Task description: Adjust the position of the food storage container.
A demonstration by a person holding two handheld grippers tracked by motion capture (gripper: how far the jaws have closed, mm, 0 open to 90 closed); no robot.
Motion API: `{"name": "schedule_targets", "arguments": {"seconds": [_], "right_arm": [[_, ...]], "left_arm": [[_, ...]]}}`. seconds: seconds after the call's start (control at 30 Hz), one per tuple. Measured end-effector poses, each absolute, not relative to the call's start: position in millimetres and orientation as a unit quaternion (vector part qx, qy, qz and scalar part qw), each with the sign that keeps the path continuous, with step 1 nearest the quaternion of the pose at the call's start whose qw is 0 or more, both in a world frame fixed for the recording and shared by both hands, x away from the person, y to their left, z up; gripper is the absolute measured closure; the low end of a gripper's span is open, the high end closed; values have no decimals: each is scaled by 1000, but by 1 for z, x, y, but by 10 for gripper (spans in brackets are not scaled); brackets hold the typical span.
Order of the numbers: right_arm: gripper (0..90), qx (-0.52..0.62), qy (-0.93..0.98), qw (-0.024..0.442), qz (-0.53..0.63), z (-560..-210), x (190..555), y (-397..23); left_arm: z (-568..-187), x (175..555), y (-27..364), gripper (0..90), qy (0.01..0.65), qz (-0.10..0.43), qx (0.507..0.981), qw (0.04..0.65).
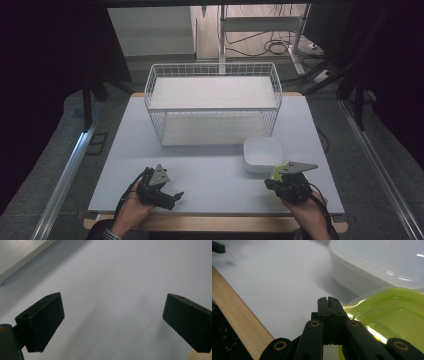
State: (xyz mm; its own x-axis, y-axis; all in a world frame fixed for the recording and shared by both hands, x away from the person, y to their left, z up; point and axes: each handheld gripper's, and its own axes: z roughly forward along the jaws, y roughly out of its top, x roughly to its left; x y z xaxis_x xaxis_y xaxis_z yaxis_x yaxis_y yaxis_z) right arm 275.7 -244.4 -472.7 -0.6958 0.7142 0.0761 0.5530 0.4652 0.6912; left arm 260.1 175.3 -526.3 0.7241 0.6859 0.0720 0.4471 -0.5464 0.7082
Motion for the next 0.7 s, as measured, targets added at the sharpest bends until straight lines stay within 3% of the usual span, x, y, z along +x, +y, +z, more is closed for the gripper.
{"name": "schedule_targets", "arguments": {"seconds": [0.3,0.43,0.6,0.7], "right_arm": [[865,394,835,115,367,-470,283,-261],[878,394,823,140,384,-454,292,-269],[892,419,812,168,371,-450,316,-283],[894,449,804,179,347,-455,349,-293]], "left_arm": [[-526,261,175,34,332,171,861,346],[-525,261,176,34,336,169,857,351],[-525,261,176,35,337,168,857,352],[-525,262,175,35,336,170,858,349]]}}
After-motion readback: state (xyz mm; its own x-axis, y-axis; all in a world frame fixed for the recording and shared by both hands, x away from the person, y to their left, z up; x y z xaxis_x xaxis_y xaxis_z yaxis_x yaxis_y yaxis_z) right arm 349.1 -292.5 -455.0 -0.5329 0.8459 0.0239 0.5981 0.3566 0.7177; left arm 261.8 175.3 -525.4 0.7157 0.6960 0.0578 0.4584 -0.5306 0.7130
